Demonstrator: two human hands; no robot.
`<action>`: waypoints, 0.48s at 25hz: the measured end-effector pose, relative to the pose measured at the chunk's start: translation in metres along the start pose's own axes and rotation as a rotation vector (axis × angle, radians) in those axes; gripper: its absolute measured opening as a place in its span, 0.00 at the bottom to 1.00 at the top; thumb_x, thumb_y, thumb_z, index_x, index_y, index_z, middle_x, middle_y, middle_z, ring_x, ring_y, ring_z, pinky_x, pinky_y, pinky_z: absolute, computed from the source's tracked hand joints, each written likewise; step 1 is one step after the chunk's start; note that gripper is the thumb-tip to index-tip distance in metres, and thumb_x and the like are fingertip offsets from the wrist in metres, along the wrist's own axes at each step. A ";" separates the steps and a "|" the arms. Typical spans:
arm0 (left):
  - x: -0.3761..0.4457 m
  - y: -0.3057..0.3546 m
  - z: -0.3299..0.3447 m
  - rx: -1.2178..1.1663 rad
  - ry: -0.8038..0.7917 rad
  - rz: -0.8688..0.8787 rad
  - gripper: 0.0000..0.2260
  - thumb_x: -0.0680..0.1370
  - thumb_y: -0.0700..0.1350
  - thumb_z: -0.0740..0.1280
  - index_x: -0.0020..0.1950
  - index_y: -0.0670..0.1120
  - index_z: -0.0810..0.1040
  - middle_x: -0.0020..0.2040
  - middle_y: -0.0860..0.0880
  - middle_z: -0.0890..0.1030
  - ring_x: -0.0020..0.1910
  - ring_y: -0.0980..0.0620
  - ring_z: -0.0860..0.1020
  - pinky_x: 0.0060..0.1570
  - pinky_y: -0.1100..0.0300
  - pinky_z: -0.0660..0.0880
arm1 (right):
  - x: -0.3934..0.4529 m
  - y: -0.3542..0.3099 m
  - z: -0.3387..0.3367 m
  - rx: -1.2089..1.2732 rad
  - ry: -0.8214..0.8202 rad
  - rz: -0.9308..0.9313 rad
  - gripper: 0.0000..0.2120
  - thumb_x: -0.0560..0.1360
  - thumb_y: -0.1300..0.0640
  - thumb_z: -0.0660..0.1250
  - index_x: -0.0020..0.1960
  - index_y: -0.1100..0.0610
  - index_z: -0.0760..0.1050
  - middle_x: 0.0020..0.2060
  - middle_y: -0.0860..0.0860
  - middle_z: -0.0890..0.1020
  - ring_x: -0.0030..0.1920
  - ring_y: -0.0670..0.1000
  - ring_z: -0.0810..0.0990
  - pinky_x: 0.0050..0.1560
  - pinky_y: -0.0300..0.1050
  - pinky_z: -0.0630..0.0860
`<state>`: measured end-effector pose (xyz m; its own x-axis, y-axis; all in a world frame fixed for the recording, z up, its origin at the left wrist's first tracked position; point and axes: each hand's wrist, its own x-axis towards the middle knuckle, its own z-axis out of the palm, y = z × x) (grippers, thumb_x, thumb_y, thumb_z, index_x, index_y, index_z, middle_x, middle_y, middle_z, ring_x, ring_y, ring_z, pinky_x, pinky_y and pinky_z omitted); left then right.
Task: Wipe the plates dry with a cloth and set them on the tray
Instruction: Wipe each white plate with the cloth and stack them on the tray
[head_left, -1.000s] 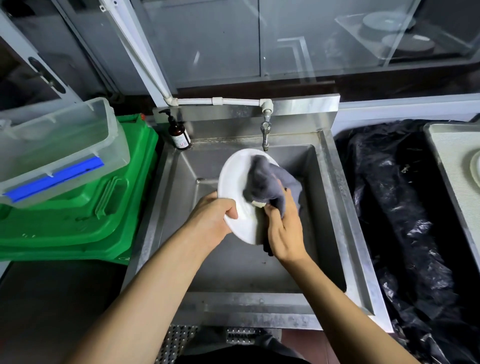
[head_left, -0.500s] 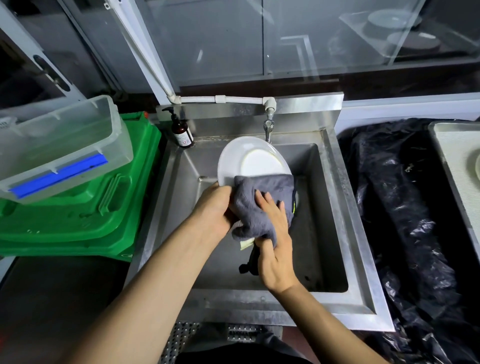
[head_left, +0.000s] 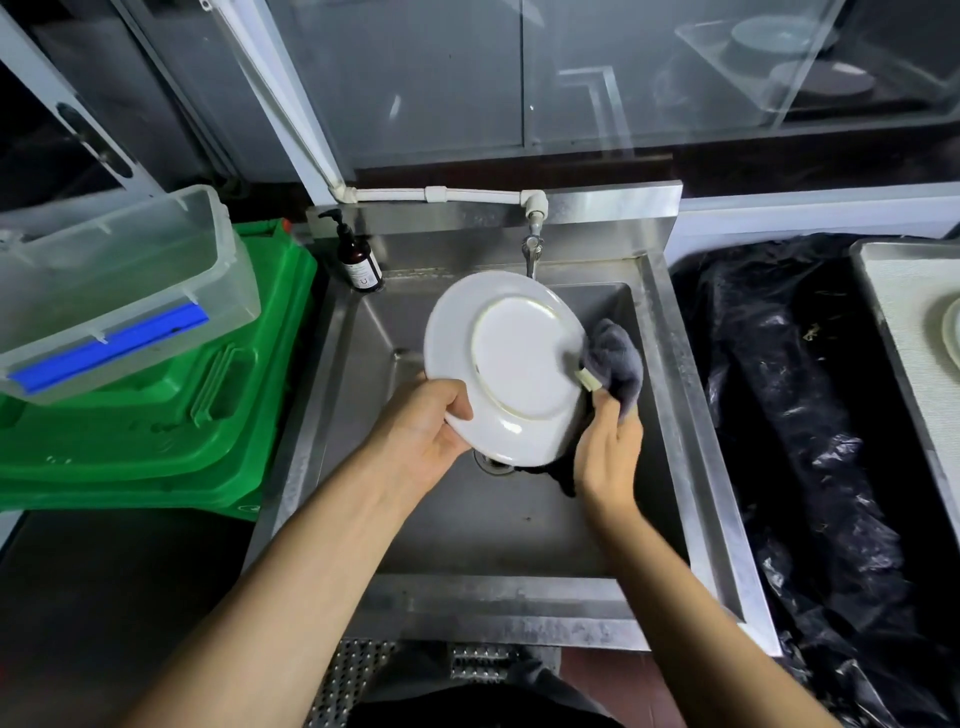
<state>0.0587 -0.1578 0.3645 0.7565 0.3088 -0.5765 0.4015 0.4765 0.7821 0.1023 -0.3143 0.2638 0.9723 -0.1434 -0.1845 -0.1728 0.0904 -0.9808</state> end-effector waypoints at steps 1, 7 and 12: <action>-0.002 -0.003 0.000 0.033 -0.006 -0.006 0.23 0.66 0.27 0.55 0.54 0.41 0.82 0.49 0.44 0.85 0.49 0.42 0.83 0.48 0.47 0.80 | 0.013 -0.010 -0.001 -0.020 -0.010 0.011 0.12 0.80 0.53 0.58 0.56 0.49 0.79 0.46 0.42 0.83 0.46 0.38 0.79 0.46 0.33 0.72; -0.017 -0.003 0.006 0.167 0.010 0.085 0.15 0.58 0.32 0.60 0.42 0.39 0.75 0.40 0.43 0.75 0.41 0.44 0.74 0.42 0.52 0.73 | 0.036 -0.044 0.010 -0.089 -0.145 -0.181 0.17 0.80 0.58 0.57 0.63 0.51 0.78 0.56 0.45 0.84 0.57 0.41 0.79 0.59 0.38 0.73; -0.018 -0.003 0.010 0.240 0.043 0.158 0.13 0.55 0.33 0.60 0.38 0.38 0.74 0.35 0.43 0.70 0.40 0.46 0.70 0.43 0.51 0.68 | 0.013 -0.054 0.035 -0.145 -0.380 -0.523 0.25 0.77 0.58 0.55 0.72 0.61 0.72 0.72 0.54 0.75 0.74 0.52 0.70 0.77 0.55 0.63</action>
<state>0.0484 -0.1730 0.3748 0.7988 0.4012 -0.4482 0.3947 0.2128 0.8938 0.1294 -0.2862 0.3162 0.9171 0.2279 0.3271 0.3433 -0.0343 -0.9386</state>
